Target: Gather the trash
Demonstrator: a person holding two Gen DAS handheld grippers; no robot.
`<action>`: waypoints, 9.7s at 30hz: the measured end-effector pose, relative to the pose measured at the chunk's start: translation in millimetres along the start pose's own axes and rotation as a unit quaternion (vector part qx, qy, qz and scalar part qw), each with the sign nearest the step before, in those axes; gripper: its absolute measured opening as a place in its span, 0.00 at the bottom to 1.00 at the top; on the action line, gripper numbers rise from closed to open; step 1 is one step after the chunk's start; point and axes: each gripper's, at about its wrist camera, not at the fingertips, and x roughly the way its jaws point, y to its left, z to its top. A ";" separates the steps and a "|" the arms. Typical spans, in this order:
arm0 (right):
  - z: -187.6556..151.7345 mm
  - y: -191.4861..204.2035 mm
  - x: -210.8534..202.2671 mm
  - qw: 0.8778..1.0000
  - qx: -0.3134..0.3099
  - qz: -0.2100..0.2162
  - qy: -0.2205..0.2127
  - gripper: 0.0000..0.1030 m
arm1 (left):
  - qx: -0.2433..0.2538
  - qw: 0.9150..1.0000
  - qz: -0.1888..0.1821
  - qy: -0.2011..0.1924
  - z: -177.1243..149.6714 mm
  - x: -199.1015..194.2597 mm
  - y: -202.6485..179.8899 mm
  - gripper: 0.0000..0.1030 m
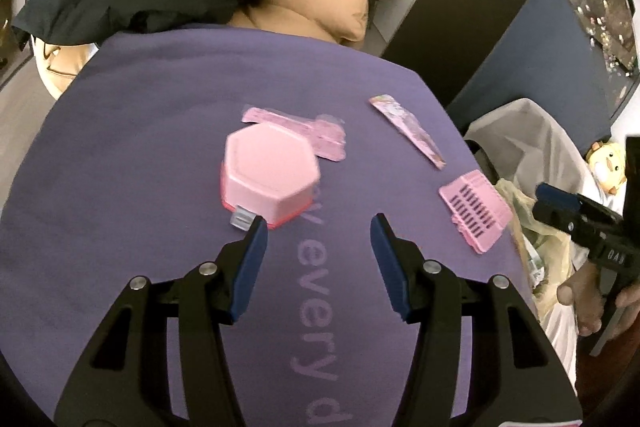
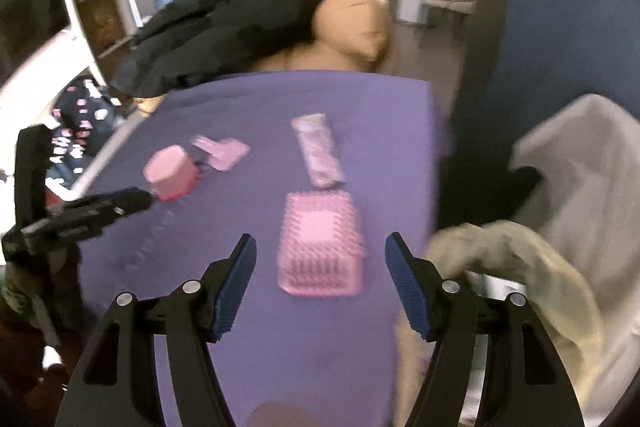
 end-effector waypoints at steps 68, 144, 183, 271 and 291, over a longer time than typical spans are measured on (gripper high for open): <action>80.2 33.7 28.5 1.000 -0.022 0.005 0.000 0.11 | 0.140 0.988 -0.002 -0.067 84.9 -9.0 -11.0 0.42; -86.9 -187.6 -162.7 0.971 0.156 -0.063 -0.172 0.11 | 0.156 0.970 -0.153 0.107 -18.4 100.1 -300.8 0.57; -117.0 -103.2 -95.6 0.980 0.169 -0.083 -0.063 0.42 | 0.149 0.987 0.010 -0.067 -66.8 -72.5 -152.2 0.74; -183.6 55.7 -159.5 0.977 0.099 -0.132 -0.133 0.42 | 0.169 0.969 0.106 -0.142 -114.0 -137.9 -156.2 0.88; -178.3 36.4 -164.5 0.976 0.104 -0.142 -0.124 0.42 | 0.225 0.969 0.031 -0.093 -100.8 -116.5 -173.0 0.88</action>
